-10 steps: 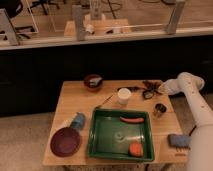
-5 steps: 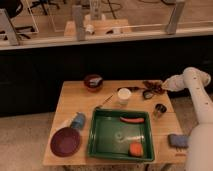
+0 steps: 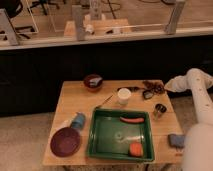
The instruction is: Place grapes in purple bowl
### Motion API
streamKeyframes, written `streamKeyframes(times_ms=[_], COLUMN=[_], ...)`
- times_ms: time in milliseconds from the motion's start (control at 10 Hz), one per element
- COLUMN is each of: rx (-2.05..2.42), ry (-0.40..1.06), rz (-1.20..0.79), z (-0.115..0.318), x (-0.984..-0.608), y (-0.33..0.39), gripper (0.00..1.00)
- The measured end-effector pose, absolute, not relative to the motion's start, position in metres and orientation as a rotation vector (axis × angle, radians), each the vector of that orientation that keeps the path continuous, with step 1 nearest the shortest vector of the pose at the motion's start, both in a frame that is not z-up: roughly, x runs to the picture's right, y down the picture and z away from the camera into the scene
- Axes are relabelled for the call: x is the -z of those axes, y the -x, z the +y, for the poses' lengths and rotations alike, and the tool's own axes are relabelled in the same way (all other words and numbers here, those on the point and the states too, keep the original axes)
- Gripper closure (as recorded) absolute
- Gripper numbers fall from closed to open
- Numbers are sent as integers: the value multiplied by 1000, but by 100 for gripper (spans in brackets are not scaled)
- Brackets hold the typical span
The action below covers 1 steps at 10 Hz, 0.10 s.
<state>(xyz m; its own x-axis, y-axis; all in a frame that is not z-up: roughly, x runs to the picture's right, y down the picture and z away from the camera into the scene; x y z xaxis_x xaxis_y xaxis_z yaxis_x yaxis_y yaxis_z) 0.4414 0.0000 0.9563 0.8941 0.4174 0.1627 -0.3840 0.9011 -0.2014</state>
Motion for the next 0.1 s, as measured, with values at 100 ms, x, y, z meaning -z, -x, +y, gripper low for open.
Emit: streamKeyframes(times_ms=[100], rx=[-435], ry=[169], rz=[-236], z=[3], x=[-956], y=[-438], gripper=[20])
